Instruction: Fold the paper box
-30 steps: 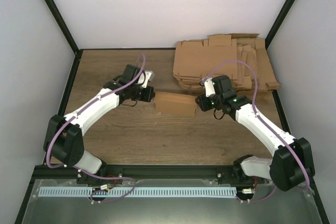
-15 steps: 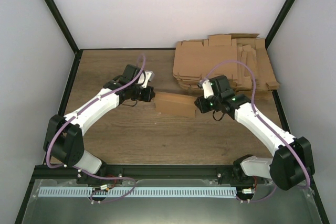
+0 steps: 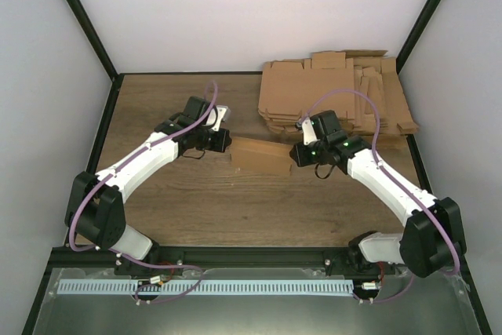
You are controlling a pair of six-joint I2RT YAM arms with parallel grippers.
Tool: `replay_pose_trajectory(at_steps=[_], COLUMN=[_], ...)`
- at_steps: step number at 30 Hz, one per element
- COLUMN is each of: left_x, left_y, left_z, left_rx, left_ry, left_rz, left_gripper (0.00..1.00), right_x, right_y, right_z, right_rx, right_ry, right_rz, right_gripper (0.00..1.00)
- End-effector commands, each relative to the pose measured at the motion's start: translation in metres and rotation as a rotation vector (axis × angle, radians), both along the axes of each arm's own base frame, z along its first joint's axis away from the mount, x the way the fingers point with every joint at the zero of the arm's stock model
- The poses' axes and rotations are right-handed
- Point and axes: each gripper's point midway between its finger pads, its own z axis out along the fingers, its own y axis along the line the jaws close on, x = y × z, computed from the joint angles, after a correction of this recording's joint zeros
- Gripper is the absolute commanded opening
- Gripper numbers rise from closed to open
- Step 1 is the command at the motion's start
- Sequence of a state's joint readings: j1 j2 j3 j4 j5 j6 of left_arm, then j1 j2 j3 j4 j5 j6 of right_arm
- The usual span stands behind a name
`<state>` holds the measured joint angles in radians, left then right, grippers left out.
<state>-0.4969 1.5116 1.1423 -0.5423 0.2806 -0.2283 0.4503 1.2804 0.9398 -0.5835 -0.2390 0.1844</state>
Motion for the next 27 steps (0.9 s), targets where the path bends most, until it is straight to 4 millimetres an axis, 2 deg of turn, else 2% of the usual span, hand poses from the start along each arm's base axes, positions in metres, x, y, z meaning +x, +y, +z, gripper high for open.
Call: replay_pose_trajectory(at_steps=[1,7,13,27], left_x=[-0.011,-0.012,-0.012,-0.012], left_y=[-0.006,-0.008,-0.009,-0.012], left_z=[-0.004,-0.005,-0.008,-0.008], left_rx=[-0.006,-0.002,-0.001,-0.003], left_ry=[0.028,0.028,0.033,0.033], left_rz=[-0.031,-0.033,-0.031,-0.037], left_gripper=[0.04,0.04,0.05,0.05], right_x=[0.006,0.006,0.005,0.002], right_y=[0.015,0.015,0.017,0.025], right_z=[0.023,0.029,0.025,0.031], right_rx=[0.08,0.103,0.102,0.151], right_ry=[0.016,0.05,0.067,0.141], right_rz=[-0.036,-0.078,-0.068,-0.087], right_gripper=[0.18,0.17,0.09,0.12])
